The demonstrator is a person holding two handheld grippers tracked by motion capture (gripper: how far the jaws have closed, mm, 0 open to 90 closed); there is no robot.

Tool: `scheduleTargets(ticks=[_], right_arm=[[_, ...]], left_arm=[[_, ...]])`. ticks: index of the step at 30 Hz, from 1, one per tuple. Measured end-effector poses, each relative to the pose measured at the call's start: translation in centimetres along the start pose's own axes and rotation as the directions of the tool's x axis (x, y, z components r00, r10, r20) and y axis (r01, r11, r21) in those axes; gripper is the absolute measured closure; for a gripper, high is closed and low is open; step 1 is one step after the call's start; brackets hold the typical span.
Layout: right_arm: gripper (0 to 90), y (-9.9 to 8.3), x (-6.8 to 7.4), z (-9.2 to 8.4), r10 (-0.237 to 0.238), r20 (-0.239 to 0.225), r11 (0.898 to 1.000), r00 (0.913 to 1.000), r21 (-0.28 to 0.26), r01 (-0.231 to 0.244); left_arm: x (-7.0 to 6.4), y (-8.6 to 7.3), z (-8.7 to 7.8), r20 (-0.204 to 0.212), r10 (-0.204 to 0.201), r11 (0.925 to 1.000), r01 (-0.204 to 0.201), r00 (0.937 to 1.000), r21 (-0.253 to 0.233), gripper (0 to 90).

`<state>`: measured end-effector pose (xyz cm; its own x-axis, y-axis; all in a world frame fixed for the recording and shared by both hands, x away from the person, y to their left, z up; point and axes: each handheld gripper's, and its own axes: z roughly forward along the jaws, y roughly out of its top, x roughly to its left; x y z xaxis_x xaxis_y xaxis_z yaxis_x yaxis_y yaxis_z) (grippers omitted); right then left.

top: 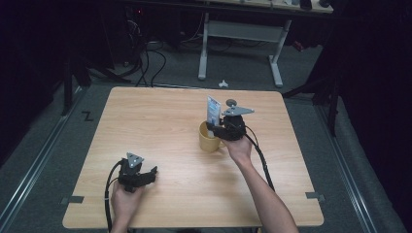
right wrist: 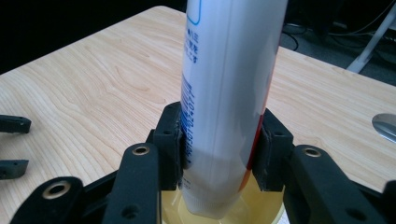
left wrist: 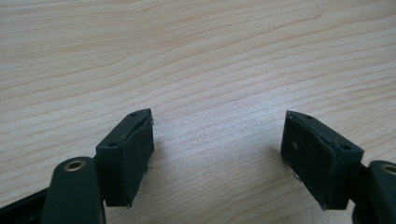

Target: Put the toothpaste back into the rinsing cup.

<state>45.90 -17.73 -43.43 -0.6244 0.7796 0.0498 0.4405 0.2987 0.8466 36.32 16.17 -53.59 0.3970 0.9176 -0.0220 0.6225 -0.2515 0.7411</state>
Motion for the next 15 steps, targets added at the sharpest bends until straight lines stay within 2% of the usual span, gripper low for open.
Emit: scheduleTargets(ticks=[15], right_arm=[[60.4, -0.5, -0.09, 0.74, 0.009, 0.005, 0.999, 0.9999, 0.031, -0.009]], left_arm=[[-0.01, -0.01, 0.01, -0.001, 0.001, 1.0, -0.001, 1.0, -0.001, 26.0]])
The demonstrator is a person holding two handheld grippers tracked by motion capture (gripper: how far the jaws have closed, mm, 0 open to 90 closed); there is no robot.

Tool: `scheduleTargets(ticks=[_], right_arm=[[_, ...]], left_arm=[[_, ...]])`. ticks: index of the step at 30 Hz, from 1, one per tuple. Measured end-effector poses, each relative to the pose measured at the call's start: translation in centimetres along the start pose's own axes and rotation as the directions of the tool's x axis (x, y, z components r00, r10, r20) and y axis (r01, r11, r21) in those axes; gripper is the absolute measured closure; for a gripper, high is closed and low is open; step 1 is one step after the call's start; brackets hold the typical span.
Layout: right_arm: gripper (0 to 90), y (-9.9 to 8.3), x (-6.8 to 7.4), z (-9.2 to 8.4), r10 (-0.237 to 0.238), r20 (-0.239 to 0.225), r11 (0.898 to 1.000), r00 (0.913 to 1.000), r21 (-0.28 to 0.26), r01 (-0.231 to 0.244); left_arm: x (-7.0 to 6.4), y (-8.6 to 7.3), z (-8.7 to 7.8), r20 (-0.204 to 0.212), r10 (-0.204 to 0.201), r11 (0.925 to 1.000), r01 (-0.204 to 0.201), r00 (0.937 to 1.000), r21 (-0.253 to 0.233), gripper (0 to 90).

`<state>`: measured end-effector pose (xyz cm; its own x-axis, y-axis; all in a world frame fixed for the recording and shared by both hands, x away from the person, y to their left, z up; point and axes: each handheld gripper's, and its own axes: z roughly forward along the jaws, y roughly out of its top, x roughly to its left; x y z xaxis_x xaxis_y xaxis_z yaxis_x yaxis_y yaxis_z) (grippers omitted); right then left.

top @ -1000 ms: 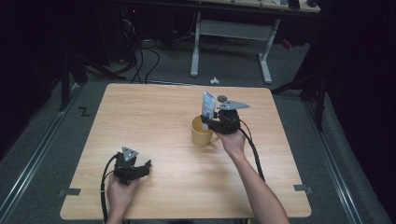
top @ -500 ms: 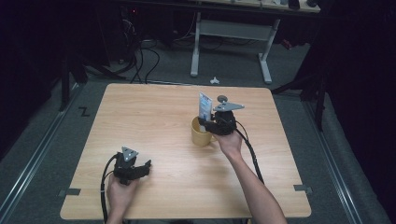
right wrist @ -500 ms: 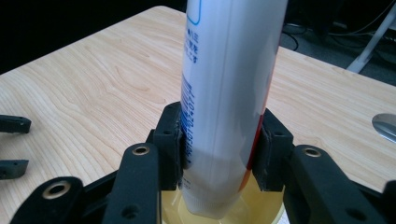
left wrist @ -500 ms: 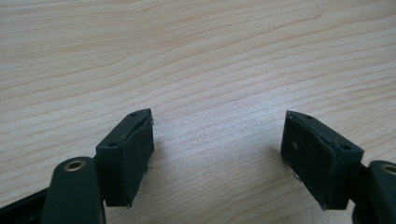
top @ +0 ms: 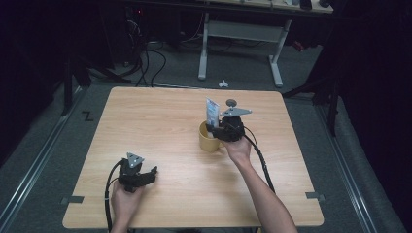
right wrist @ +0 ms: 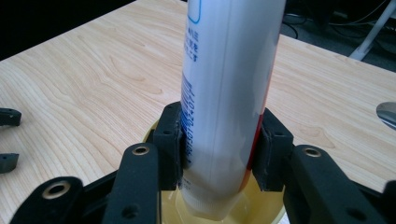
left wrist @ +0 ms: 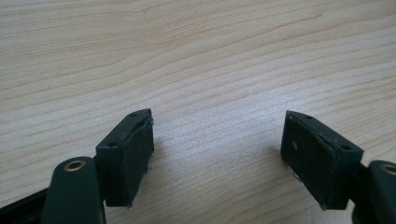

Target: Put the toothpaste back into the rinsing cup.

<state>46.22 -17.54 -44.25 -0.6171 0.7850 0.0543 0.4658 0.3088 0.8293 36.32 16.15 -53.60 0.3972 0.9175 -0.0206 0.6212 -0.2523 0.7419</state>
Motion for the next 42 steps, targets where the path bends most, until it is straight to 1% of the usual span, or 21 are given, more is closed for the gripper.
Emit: scheduleTargets(ticks=[13, 25, 27, 35, 42], right_arm=[[59.9, -0.3, -0.1, 0.6, 0.014, -0.005, 0.999, 0.9999, 0.035, -0.014], [59.9, -0.7, -0.2, 1.2, 0.02, -0.009, 0.999, 0.9998, 0.051, -0.019], [59.9, -0.8, -0.2, 1.2, 0.029, -0.008, 0.998, 0.9996, 0.057, -0.028], [59.9, -1.0, -0.4, 1.4, 0.035, -0.004, 0.997, 0.9994, 0.07, -0.035], [60.0, -0.9, -0.4, 1.5, 0.031, 0.002, 0.996, 0.9995, 0.083, -0.031]], left_arm=[[0.0, 0.0, 0.0, 0.0, 0.0, 1.0, 0.0, 1.0, 0.0, 26.0], [0.0, 0.0, 0.0, 0.0, 0.0, 1.0, 0.0, 1.0, 0.001, 26.0], [0.0, 0.0, 0.0, 0.0, 0.0, 1.0, 0.0, 1.0, 0.0, 26.0], [0.0, 0.0, 0.0, -0.001, 0.0, 1.0, 0.0, 1.0, 0.0, 26.0], [0.0, 0.0, 0.0, -0.001, 0.0, 1.0, 0.0, 1.0, 0.0, 26.0]])
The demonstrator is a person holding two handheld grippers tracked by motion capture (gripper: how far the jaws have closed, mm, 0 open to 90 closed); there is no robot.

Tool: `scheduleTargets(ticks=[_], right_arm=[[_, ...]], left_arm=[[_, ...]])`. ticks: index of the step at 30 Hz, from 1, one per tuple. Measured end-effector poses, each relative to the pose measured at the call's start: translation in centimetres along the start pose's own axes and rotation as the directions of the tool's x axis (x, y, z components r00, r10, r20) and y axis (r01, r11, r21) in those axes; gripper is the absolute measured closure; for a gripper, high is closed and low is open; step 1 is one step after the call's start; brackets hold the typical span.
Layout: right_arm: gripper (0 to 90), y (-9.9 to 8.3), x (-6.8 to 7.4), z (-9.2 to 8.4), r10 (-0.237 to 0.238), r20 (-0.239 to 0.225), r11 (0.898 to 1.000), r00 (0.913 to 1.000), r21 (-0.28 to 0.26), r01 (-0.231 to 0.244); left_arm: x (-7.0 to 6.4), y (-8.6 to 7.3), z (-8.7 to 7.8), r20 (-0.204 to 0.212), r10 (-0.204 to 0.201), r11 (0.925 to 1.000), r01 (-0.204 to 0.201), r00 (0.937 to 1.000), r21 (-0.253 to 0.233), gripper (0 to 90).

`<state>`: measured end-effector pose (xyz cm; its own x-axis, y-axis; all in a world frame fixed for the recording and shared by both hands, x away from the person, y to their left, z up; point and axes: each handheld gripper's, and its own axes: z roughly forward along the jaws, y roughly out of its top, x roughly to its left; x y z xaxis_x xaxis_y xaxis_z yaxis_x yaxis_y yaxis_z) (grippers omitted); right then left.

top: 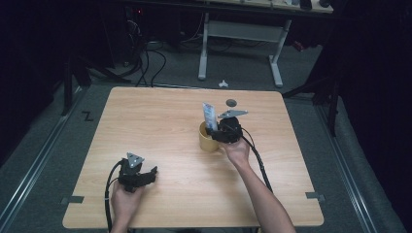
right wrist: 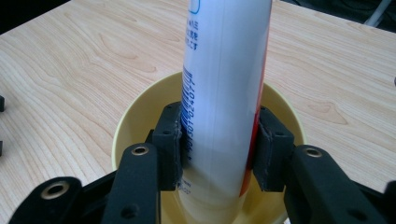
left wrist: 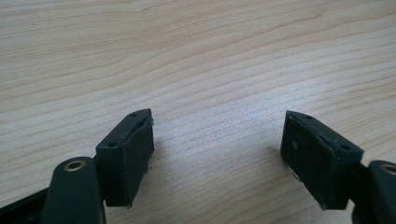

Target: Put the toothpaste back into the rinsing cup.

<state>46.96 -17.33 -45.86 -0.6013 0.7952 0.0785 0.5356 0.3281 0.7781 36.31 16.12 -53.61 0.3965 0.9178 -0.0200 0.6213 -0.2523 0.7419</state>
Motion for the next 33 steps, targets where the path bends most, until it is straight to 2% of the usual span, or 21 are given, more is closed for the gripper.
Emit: scheduleTargets(ticks=[6, 33], right_arm=[[60.2, 0.09, 0.14, 0.09, -0.015, 0.013, 1.0, 0.9998, 0.015, 0.015], [59.1, 0.18, 0.15, 0.26, -0.007, 0.02, 0.999, 0.9998, 0.033, 0.006]], left_arm=[[0.01, 0.0, 0.0, 0.0, 0.0, 1.0, 0.0, 1.0, 0.0, 26.0], [0.0, 0.0, 0.0, 0.0, 0.0, 1.0, 0.0, 1.0, 0.0, 26.0]])
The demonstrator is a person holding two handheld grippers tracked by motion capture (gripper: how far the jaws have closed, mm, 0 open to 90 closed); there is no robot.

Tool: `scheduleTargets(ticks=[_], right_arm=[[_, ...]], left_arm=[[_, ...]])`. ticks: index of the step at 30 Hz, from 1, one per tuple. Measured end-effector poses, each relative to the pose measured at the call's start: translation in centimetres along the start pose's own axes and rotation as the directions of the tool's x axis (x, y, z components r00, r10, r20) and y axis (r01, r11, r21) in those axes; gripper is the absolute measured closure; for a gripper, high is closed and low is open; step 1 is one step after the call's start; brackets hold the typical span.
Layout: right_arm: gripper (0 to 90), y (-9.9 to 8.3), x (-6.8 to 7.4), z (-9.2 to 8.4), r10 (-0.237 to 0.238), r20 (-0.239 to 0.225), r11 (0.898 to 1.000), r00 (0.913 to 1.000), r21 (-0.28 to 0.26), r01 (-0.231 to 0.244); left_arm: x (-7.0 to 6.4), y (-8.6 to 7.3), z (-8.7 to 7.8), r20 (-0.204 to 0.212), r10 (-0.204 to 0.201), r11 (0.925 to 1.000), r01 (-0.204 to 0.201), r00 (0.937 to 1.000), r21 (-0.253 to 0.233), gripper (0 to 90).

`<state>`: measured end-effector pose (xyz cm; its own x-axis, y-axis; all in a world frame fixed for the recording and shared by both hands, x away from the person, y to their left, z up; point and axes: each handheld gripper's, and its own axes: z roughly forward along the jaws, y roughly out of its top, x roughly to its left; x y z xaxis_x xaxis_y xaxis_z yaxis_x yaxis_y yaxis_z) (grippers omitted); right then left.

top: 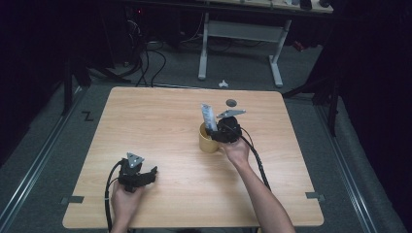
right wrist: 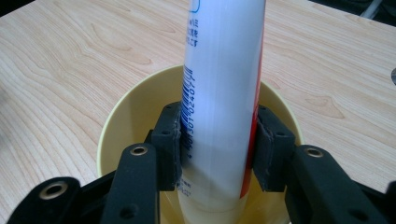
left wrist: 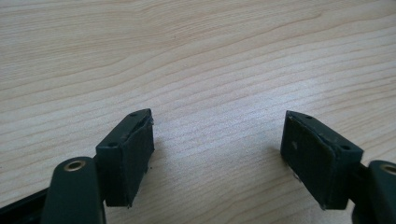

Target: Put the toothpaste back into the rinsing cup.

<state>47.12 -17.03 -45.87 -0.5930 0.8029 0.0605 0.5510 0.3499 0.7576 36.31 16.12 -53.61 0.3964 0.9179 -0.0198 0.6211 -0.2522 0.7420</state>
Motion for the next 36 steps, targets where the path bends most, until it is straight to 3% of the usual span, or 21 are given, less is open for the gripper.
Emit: scheduleTargets(ticks=[24, 28, 32, 36], right_arm=[[57.8, -0.02, 0.07, 0.1, -0.014, 0.019, 1.0, 0.9997, 0.023, 0.013], [60.5, -0.11, -0.13, -0.07, 0.007, -0.004, 1.0, 1.0, -0.001, -0.007], [61.7, -0.03, 0.32, 0.02, -0.021, 0.008, 1.0, 0.9997, 0.005, 0.021], [60.7, -0.05, 0.22, -0.02, -0.015, 0.006, 1.0, 0.9999, 0.005, 0.015]], left_arm=[[0.0, 0.0, 0.0, 0.0, 0.0, 1.0, 0.0, 1.0, 0.0, 26.0], [-0.03, 0.0, 0.01, 0.0, 0.002, 1.0, -0.002, 1.0, 0.001, 26.1], [-0.03, 0.0, 0.01, -0.001, 0.002, 1.0, -0.002, 1.0, 0.0, 26.1], [-0.03, 0.0, 0.01, -0.001, 0.002, 1.0, -0.002, 1.0, 0.0, 26.1]])
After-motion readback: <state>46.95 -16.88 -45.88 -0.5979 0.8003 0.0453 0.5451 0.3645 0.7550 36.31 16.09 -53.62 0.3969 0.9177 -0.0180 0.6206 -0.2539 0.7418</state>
